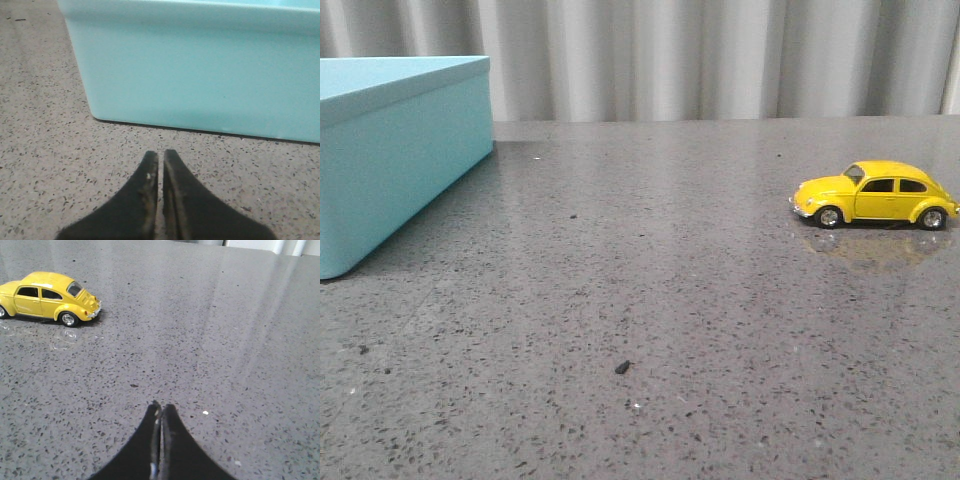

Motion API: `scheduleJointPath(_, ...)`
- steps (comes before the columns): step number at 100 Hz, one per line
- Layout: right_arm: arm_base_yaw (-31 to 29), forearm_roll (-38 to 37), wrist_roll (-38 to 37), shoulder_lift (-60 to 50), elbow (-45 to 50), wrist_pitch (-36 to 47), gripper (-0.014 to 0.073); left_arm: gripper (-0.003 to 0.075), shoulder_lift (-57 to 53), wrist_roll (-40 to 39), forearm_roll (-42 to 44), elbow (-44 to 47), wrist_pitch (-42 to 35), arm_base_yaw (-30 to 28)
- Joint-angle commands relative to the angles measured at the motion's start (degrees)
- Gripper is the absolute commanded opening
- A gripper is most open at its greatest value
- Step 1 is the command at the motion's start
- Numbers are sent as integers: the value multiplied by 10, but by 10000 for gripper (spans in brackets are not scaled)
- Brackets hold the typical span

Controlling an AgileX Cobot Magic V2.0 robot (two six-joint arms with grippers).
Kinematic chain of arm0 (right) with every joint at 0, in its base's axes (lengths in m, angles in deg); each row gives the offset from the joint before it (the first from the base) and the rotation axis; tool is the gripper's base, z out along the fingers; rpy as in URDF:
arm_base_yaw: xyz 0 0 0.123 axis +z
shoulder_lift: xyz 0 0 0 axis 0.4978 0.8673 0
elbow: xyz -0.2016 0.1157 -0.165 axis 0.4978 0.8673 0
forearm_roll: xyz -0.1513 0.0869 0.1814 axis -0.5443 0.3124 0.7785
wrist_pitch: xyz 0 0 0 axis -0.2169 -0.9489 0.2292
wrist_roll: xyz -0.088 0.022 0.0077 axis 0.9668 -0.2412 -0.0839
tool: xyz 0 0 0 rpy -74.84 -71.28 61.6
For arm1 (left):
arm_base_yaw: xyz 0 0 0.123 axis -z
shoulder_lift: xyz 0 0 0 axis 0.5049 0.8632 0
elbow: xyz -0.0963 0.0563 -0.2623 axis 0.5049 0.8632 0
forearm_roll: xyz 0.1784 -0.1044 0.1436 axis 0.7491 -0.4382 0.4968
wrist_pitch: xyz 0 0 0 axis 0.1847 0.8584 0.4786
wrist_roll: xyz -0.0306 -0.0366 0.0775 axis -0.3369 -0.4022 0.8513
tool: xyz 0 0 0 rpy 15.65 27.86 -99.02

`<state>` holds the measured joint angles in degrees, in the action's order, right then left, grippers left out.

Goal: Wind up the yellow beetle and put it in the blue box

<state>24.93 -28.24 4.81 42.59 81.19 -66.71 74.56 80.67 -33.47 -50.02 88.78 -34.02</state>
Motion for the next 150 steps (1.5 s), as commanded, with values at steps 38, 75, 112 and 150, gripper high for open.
scheduleJointPath(38, -4, -1, 5, -11, 13, 10, -64, -21, -18, -5, 0, 15, -27, -2)
scheduleJointPath(75, -4, -1, 5, -11, 13, 10, -64, -21, -18, -5, 0, 15, -27, -2)
scheduleJointPath(112, -4, -14, 5, -11, 13, 6, -64, -21, -18, -5, -39, 15, -74, -2)
scheduleJointPath(150, -4, -14, 5, -11, 13, 76, -64, -21, -18, -5, -47, 15, -165, -2)
